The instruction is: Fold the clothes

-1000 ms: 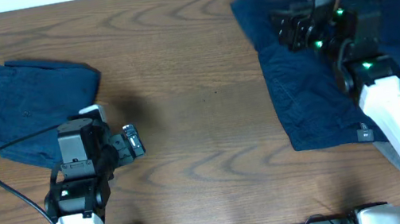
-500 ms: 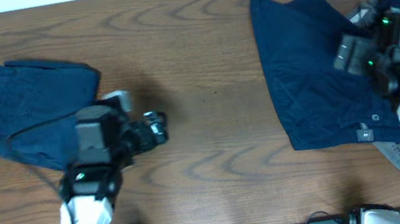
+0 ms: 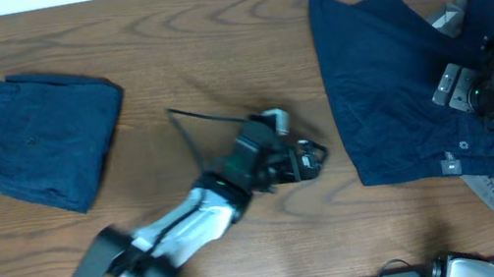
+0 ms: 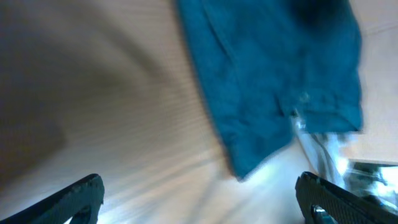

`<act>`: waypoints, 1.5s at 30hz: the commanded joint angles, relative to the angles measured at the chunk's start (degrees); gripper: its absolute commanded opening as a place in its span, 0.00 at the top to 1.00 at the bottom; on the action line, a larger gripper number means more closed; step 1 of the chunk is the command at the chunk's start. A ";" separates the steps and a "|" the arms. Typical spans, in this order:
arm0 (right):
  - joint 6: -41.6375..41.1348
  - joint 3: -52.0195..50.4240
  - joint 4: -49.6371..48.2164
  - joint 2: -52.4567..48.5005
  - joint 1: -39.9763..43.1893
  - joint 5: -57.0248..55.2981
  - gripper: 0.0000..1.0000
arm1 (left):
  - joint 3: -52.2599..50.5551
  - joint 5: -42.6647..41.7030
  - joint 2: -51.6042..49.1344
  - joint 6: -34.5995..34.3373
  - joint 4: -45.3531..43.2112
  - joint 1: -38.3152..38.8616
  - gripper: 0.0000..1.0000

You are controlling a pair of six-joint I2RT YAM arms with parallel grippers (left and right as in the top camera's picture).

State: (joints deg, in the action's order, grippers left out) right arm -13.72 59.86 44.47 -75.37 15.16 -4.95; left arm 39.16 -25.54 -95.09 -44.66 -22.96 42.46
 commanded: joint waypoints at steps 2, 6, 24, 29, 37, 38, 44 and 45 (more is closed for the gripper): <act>-1.07 0.46 0.07 0.15 0.55 1.40 0.01 | 1.62 -6.71 -7.48 -15.04 -7.37 4.15 0.00; -1.09 0.46 0.11 0.15 0.55 1.57 0.01 | 5.03 -9.29 -12.90 -17.59 -7.89 6.34 0.00; -1.09 0.46 -0.11 0.15 0.55 2.21 0.01 | 14.62 -4.35 -21.84 -20.15 -8.35 11.19 0.50; -1.09 0.46 -0.11 0.15 0.55 2.21 0.01 | 14.60 -2.71 -21.84 -19.61 -10.36 11.78 0.80; -1.05 0.46 -0.09 0.15 0.55 2.19 0.01 | 14.60 -4.28 -21.20 -9.01 -10.23 9.90 0.94; -1.05 0.46 -0.11 0.15 0.55 2.19 0.01 | 14.60 -4.72 -20.39 -6.51 -8.63 8.87 0.94; -1.05 0.46 -0.17 0.15 0.55 2.19 0.01 | 14.62 -4.83 -11.28 11.41 8.41 -1.20 0.94; -1.05 0.46 -0.31 0.15 0.55 2.19 0.01 | 14.62 -4.79 -9.31 14.36 11.02 -3.56 0.94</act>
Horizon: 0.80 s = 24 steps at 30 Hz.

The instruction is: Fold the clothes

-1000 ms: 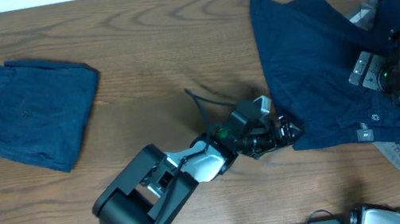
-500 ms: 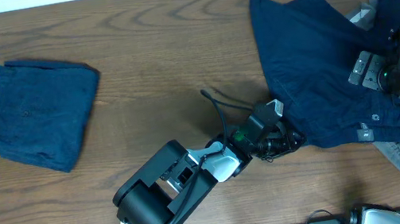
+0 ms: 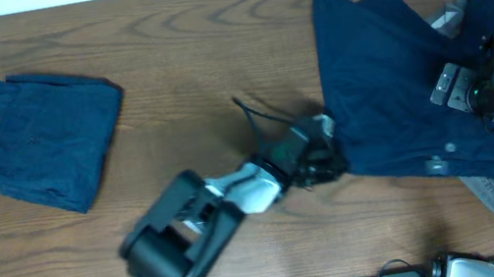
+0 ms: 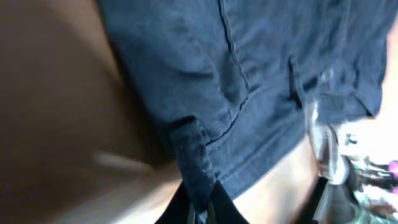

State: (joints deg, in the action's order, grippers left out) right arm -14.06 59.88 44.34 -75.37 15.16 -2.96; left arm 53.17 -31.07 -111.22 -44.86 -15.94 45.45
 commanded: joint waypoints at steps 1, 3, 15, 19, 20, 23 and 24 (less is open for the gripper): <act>-0.70 0.44 -0.24 0.15 0.55 0.20 0.01 | 0.61 1.07 9.27 16.65 6.86 -9.79 0.94; -0.70 0.44 -0.24 0.15 0.55 0.20 0.01 | 0.66 1.77 13.51 17.66 11.41 -16.50 0.94; -0.70 0.44 0.07 0.15 0.55 0.42 0.01 | 0.66 1.95 19.12 19.74 17.44 -45.00 0.92; -0.70 0.44 0.11 0.15 0.55 0.44 0.01 | 0.72 1.66 19.12 19.52 16.72 -49.31 0.68; -0.70 0.44 0.24 0.15 0.55 0.44 0.01 | 0.72 0.79 19.12 19.52 17.44 -49.92 0.63; -0.68 0.35 0.52 0.13 0.55 0.42 0.01 | 0.72 -6.12 19.12 19.54 23.26 -50.21 0.02; -0.68 0.33 0.63 0.13 0.55 0.44 0.03 | 0.70 -8.07 19.12 19.52 26.36 -49.81 0.02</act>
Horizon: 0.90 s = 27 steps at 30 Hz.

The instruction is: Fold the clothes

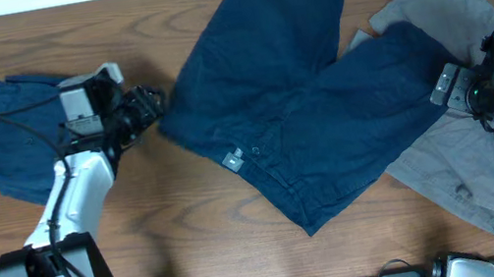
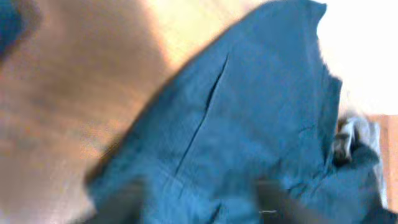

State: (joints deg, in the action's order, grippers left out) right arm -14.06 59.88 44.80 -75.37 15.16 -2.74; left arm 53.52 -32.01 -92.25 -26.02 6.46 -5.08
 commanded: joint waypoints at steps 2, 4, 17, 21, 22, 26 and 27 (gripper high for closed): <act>-0.68 0.35 0.24 0.00 0.55 0.22 0.05 | 0.35 -9.53 0.15 0.68 12.31 2.58 0.02; -0.68 0.33 0.20 -0.20 0.52 0.22 0.06 | 0.15 -9.55 0.15 0.70 20.63 5.77 0.02; -0.68 0.33 0.76 -0.28 0.55 0.22 0.01 | -9.01 -5.11 -3.30 -22.62 7.08 37.18 0.02; -0.68 0.33 0.63 -0.28 0.55 0.20 0.01 | -9.49 -3.93 -7.37 -29.31 2.23 44.59 0.01; -0.68 0.33 0.61 -0.28 0.55 0.20 0.02 | -9.49 -3.96 -8.63 -30.62 1.40 46.29 0.01; -0.59 0.35 0.66 -0.28 0.55 0.20 0.01 | -9.49 -3.93 -11.96 -32.52 0.07 49.96 0.48; -0.46 0.33 0.68 -0.28 0.55 0.20 0.01 | -9.49 -3.96 -11.98 -31.63 0.17 49.90 0.69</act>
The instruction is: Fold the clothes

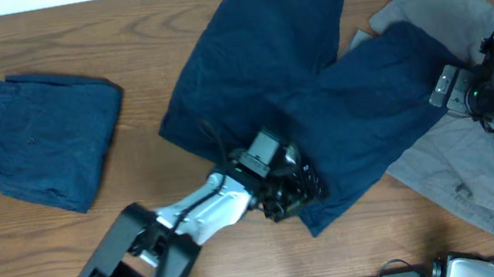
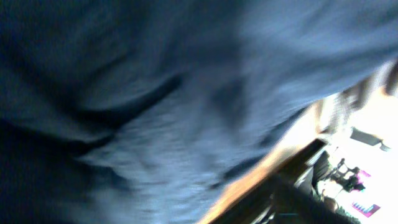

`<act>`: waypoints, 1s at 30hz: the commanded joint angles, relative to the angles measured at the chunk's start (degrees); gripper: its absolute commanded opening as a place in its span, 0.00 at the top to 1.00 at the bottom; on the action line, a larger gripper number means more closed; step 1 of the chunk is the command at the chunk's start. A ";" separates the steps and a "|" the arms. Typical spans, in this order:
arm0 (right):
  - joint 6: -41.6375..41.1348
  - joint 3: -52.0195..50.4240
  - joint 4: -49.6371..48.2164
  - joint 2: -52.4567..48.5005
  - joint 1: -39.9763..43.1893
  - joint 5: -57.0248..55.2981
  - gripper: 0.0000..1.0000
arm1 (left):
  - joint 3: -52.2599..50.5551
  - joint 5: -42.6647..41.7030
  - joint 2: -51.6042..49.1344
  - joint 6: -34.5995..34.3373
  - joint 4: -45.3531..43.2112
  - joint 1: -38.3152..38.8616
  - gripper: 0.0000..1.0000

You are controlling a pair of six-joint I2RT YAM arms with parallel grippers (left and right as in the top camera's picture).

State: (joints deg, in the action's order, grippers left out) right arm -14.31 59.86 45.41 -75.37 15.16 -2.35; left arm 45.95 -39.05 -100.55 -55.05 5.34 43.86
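Dark navy shorts [image 1: 288,82] lie spread out across the middle of the table, one leg reaching the far edge and the other lying over a grey garment [image 1: 450,166] at the right. My left gripper [image 1: 293,191] sits on the shorts' near edge. Its wrist view is blurred and filled with navy cloth [image 2: 155,124], the fingers do not show, and I cannot tell whether it is open or shut. My right gripper [image 1: 453,86] hangs at the right edge over the grey garment, its jaws too small to read.
A folded navy garment [image 1: 44,141] lies at the far left of the wooden table [image 1: 112,40]. The left arm's dark cable loops over the shorts near the gripper. The table's near edge shows as a tan strip [image 2: 249,186] in the left wrist view.
My left gripper was at the shorts' left corner beside the folded garment. Now it is on the shorts' near edge in the middle. The shorts lie much as before. The right arm is unchanged.
First my left gripper was open over bare table, with the navy shorts bunched at the right. Then it was at the shorts' left edge with cloth between its fingers. Then the shorts lay spread across the middle with the gripper far left. Now it is on their near edge.
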 commanded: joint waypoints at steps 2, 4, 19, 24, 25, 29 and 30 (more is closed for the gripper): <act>-0.20 0.37 0.13 -0.28 0.57 -0.22 0.02 | -1.90 3.04 -3.21 1.57 1.88 -0.35 0.94; 0.26 0.35 0.13 -0.28 0.59 -0.20 0.05 | -1.90 3.13 -2.05 5.18 5.03 -3.50 0.94; 6.69 0.35 -1.64 -4.37 0.37 10.03 0.73 | -0.57 3.26 10.23 24.85 24.02 -55.69 0.94; 9.77 0.35 -3.02 -11.17 -0.87 15.61 0.99 | -0.63 3.32 10.23 26.38 24.79 -59.39 0.94; 10.38 0.35 -3.34 -12.50 -1.22 16.15 0.99 | -0.63 3.30 10.23 26.38 25.00 -59.28 0.94; 16.68 0.35 -6.73 -19.28 -3.74 22.97 0.99 | -0.63 3.34 10.23 26.97 25.55 -57.64 0.94; 16.83 0.35 -8.37 -21.16 -4.39 23.85 0.99 | -0.63 3.34 10.23 26.97 25.53 -56.92 0.94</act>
State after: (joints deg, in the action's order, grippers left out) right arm -2.42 59.88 38.68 -92.99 12.84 14.94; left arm 45.12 -35.79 -90.78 -29.63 30.50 -14.46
